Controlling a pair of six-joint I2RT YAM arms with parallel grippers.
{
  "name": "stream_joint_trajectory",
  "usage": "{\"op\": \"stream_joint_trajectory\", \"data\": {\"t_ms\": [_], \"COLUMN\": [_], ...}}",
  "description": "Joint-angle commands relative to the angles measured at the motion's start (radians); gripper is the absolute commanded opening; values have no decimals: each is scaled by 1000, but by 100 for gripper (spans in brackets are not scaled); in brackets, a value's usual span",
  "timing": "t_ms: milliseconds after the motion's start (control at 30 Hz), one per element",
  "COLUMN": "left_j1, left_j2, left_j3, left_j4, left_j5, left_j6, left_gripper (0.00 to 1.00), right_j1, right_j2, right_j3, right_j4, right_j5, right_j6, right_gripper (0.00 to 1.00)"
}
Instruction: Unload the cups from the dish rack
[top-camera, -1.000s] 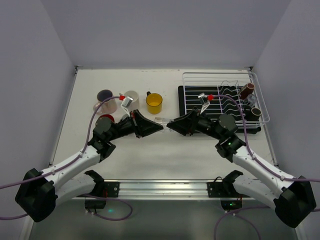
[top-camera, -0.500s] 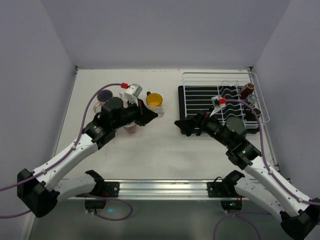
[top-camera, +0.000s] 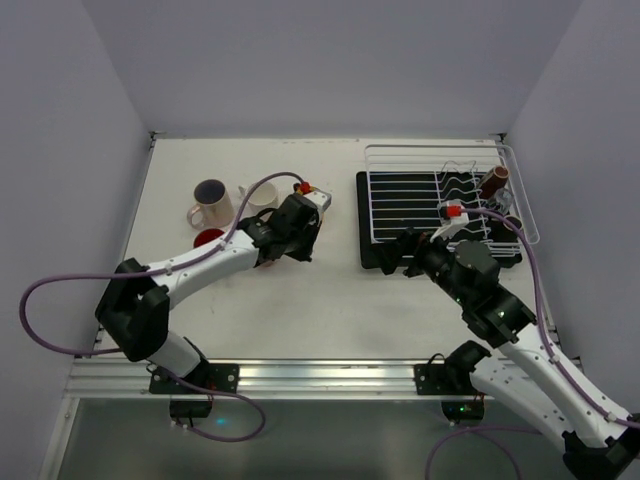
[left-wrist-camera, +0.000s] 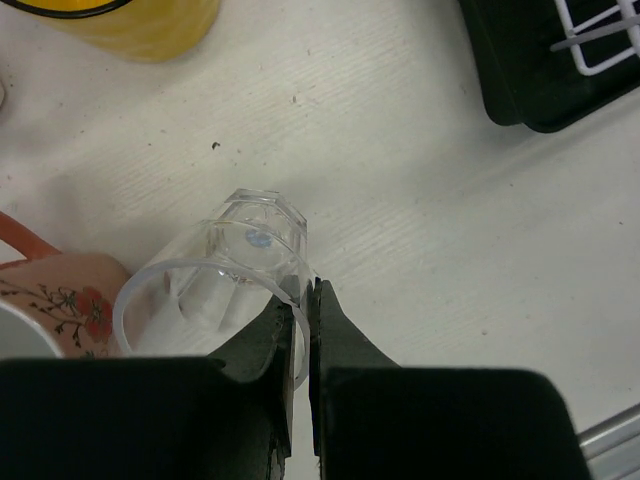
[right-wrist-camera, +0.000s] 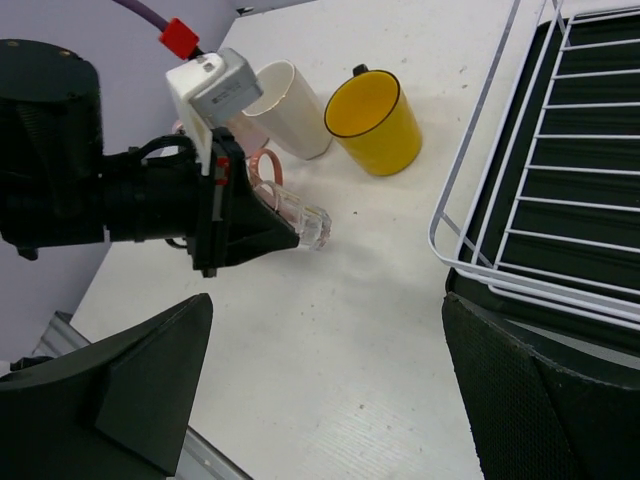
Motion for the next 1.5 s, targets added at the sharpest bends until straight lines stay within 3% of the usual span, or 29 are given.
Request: {"op": "stream_joint_trajectory", "data": {"t_ms": [0, 333, 500, 767, 800, 900, 1000, 1167, 1467], "left_j1": [-8, -15, -21, -27, -27, -42, -45, -45, -44], "left_j2": [68, 244, 264, 212, 196, 93, -68, -407, -970], "left_j3": [84, 156, 166, 178, 181, 190, 172, 26, -331], "left_j4": [-36, -44, -47, -73, -75, -43, 8, 135, 146], "left_j5": [-88, -135, -152, -189, -189, -194, -145, 16, 82], "left_j6": [44, 54, 48, 47, 44, 44, 42, 50, 28], "left_gripper": [0, 3, 29, 52, 62, 76, 82, 86, 89], "right_j1": [0, 0, 0, 0, 2, -14, -83, -334, -573], "right_j2": [-30, -87, -112, -108, -105, -46, 13, 127, 453], "right_j3": [10, -13, -9, 18, 21, 62, 102, 185, 379], "right_j4": [-18, -44, -61, -84, -84, -104, -136, -147, -119], "right_j5": [36, 43, 72, 158, 172, 220, 237, 186, 269], "right_j6": [-29, -29, -38, -41, -43, -58, -78, -105, -116], "right_gripper": [99, 99, 99, 99, 98, 93, 85, 80, 68]}}
